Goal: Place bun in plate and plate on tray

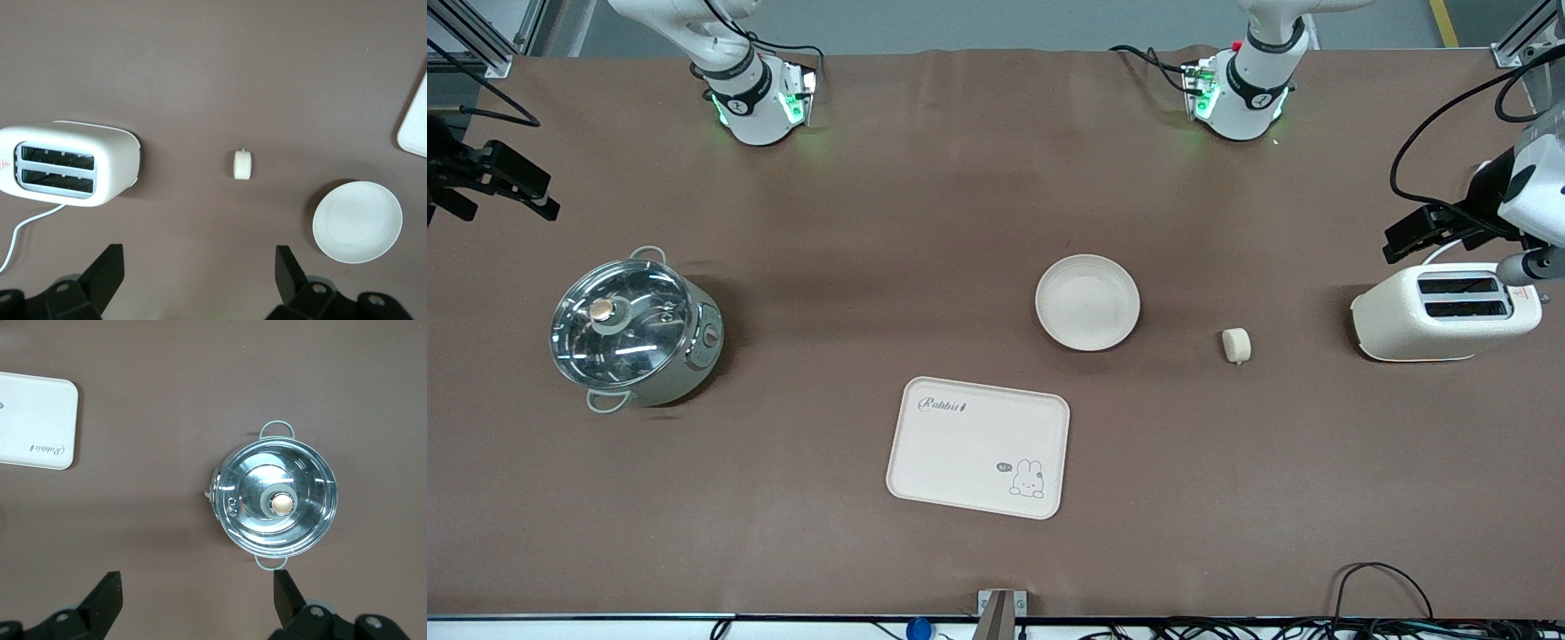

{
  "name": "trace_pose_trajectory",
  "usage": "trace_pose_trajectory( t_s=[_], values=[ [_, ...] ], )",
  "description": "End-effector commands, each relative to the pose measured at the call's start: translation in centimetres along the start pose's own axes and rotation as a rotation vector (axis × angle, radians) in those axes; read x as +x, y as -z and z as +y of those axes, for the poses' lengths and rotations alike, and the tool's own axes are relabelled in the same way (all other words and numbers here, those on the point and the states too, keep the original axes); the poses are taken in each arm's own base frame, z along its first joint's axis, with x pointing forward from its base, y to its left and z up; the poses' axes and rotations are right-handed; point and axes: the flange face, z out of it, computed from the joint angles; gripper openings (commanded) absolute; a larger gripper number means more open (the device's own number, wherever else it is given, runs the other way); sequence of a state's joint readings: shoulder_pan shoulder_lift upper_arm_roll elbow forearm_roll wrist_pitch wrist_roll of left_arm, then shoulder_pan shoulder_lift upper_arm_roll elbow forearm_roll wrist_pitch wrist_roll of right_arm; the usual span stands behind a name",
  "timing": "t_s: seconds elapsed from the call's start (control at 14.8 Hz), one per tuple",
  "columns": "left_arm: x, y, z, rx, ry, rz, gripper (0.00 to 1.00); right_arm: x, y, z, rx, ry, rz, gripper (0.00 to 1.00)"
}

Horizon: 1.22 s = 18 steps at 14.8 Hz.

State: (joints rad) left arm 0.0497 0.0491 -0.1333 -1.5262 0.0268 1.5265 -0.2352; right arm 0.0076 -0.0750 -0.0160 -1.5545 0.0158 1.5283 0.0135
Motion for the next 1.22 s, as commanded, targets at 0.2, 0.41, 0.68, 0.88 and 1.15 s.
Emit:
trace_pose_trajectory(
  t_s=[0.2, 0.41, 0.68, 0.88, 1.15],
  values=[
    [0.6, -4.3, -1.0, 0.0, 0.02, -0.144, 1.0, -0.6, 0.3, 0.2, 0.01, -0.004, 0.017, 1.0],
    [2.2, -9.5, -2.5, -0.014, 0.048, -0.103, 1.0, -0.7, 0.3, -0.1, 0.011, 0.001, 0.014, 1.0],
    [2.8, -18.0, -2.2, -0.016, 0.036, -0.088, 1.0, -0.8, 0.4, -0.3, 0.011, 0.002, 0.008, 1.0],
    [2.2, -23.3, 0.2, -0.012, 0.009, -0.102, 1.0, -0.8, 0.4, -0.3, 0.011, 0.004, 0.009, 1.0],
    [1.6, -29.7, 4.7, -0.015, 0.02, -0.126, 1.0, -0.8, 0.3, -0.5, 0.011, 0.01, 0.008, 1.0]
  ],
)
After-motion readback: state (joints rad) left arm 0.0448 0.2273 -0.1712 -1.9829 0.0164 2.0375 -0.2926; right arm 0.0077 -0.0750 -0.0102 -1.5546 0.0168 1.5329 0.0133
